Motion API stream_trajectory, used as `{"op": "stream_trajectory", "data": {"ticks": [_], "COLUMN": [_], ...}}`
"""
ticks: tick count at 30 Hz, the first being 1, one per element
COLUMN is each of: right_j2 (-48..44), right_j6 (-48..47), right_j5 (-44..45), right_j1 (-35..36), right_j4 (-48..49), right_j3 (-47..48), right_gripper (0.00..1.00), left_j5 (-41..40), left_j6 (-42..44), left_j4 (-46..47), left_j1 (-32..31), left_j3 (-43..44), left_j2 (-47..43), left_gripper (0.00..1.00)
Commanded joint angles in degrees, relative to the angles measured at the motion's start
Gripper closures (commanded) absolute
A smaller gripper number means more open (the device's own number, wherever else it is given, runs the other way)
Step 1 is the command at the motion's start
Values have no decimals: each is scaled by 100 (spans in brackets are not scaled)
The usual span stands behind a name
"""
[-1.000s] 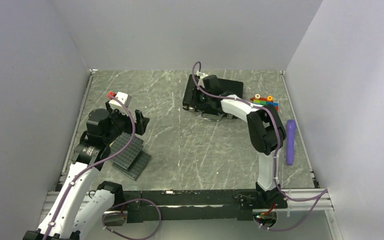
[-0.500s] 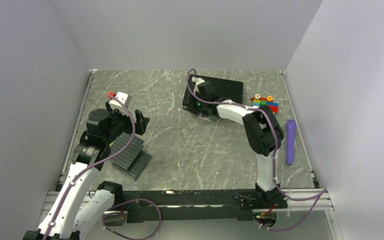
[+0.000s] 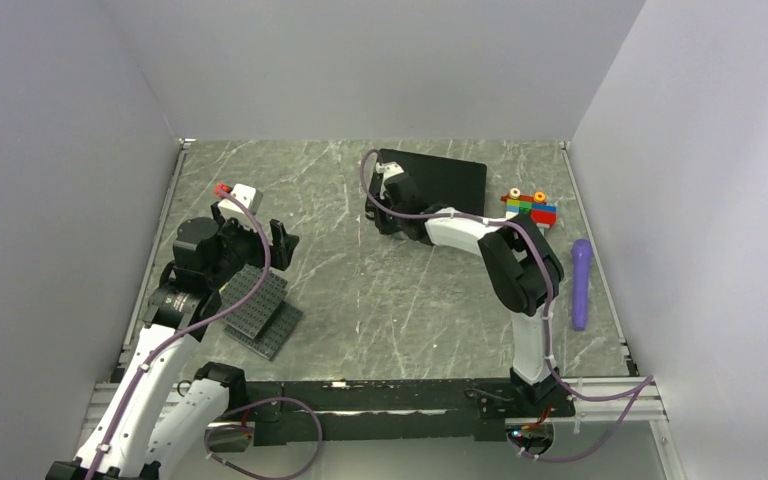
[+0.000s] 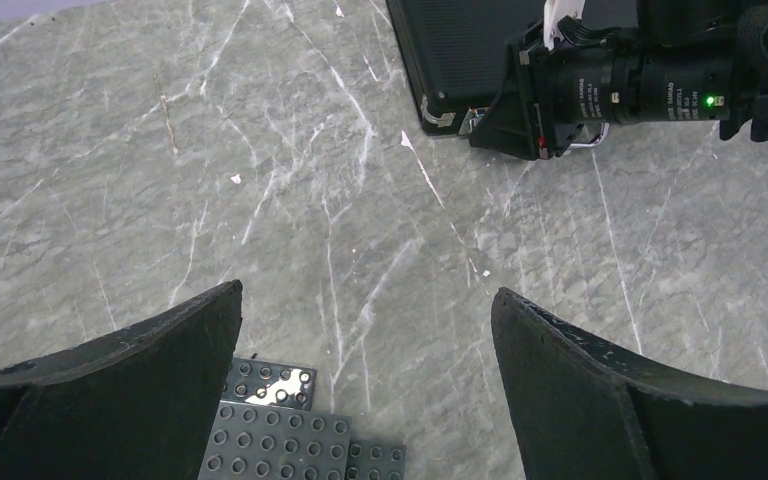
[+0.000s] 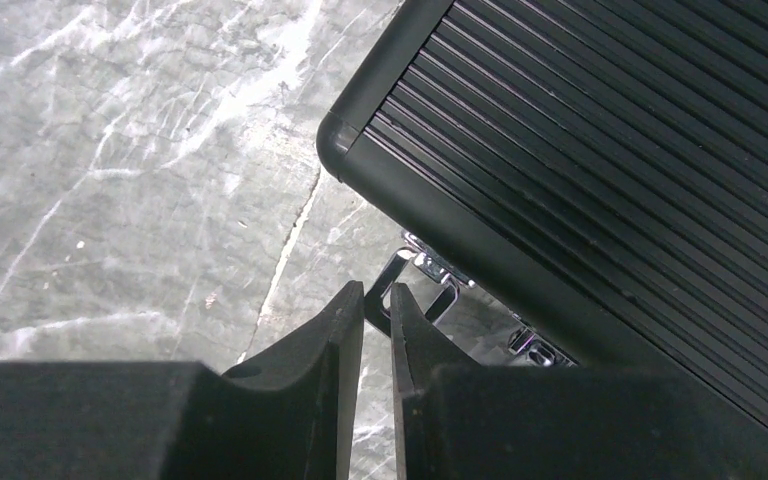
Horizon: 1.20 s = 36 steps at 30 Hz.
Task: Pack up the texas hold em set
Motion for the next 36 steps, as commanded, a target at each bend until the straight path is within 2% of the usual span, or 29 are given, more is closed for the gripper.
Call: {"op": "stream_trajectory", "data": {"ticks": [1,11,16,25,36], "right_j2": [-84,-369,-672,-1037,-153], "right_j6": [-149,-659,-617,-818,-618], "right_j5": [310,1311,1276,1152,657], "right_j1": [309,829,885,617,-150], "right_j4": [-187,1053,1018,-257,-1149], "right_j3": [-248,-1095,-1126,117,1542], "right_gripper": [81,77,76,75,76], "left_j5": [-1,7,7,16,-6], "left_j6": [29,29,21,12,12], "left_j4": [234,222,227,233,231], "left_j1": [23,23,23,23,23], "left_j3": [23,16,16,15,15], "left_j2": [-95,-120,-120,-155,-164], "left_gripper": [2,2,2,2,2]}}
